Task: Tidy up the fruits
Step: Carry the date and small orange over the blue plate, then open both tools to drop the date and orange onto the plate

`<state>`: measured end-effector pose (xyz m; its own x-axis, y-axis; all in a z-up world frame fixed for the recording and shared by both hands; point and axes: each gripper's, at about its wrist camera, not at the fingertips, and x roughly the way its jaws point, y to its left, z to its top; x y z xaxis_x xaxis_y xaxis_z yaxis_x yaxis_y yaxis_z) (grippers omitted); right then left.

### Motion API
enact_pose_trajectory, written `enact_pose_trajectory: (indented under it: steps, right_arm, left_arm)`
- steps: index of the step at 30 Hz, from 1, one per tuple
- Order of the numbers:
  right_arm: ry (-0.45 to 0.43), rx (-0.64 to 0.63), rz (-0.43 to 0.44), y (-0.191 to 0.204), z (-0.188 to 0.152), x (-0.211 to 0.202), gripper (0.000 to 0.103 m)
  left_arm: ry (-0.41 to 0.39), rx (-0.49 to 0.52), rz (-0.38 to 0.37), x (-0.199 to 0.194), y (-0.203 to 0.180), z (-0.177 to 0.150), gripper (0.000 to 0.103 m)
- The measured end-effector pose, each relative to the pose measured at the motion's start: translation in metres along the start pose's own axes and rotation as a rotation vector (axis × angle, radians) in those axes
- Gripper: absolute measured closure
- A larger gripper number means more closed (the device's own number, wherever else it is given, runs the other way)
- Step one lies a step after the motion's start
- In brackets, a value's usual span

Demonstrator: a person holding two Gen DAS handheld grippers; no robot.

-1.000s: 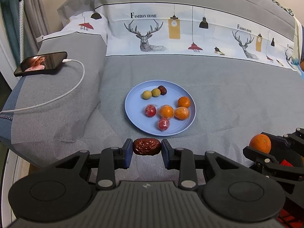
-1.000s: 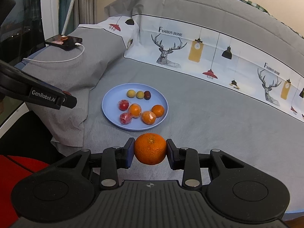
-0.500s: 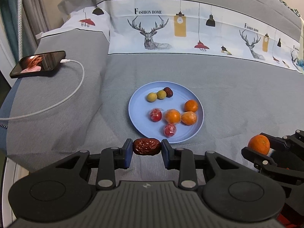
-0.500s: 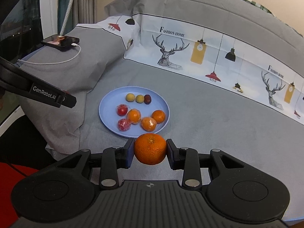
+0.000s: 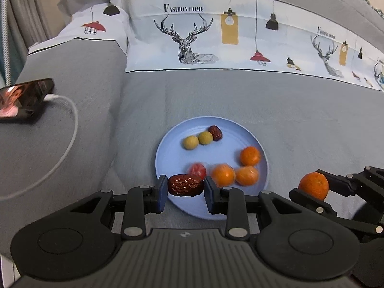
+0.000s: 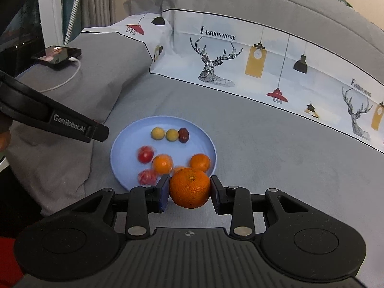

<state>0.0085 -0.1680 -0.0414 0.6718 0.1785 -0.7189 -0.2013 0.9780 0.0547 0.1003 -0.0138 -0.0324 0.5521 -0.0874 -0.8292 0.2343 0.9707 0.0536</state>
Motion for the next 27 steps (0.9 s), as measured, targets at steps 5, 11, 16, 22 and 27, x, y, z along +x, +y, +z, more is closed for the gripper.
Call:
enact_pose_trajectory:
  steps: [5, 11, 16, 22, 27]
  right_arm:
    - [0.011, -0.002, 0.020, -0.001, 0.013, 0.034, 0.066]
    - [0.044, -0.005, 0.037, -0.003, 0.017, 0.075, 0.066]
    - [0.066, -0.003, 0.047, -0.005, 0.020, 0.099, 0.066]
    - [0.077, -0.004, 0.052, -0.006, 0.023, 0.114, 0.066]
    - [0.108, -0.017, 0.071, -0.003, 0.030, 0.126, 0.037]
  left_arm:
    - [0.028, 0.013, -0.003, 0.034, -0.001, 0.017, 0.068]
    - [0.045, 0.036, 0.010, 0.070, -0.001, 0.031, 0.068]
    - [0.069, 0.049, 0.017, 0.091, -0.002, 0.037, 0.068]
    - [0.082, 0.065, 0.011, 0.106, -0.001, 0.038, 0.055]
    - [0.017, 0.028, 0.055, 0.093, 0.005, 0.035, 0.001]
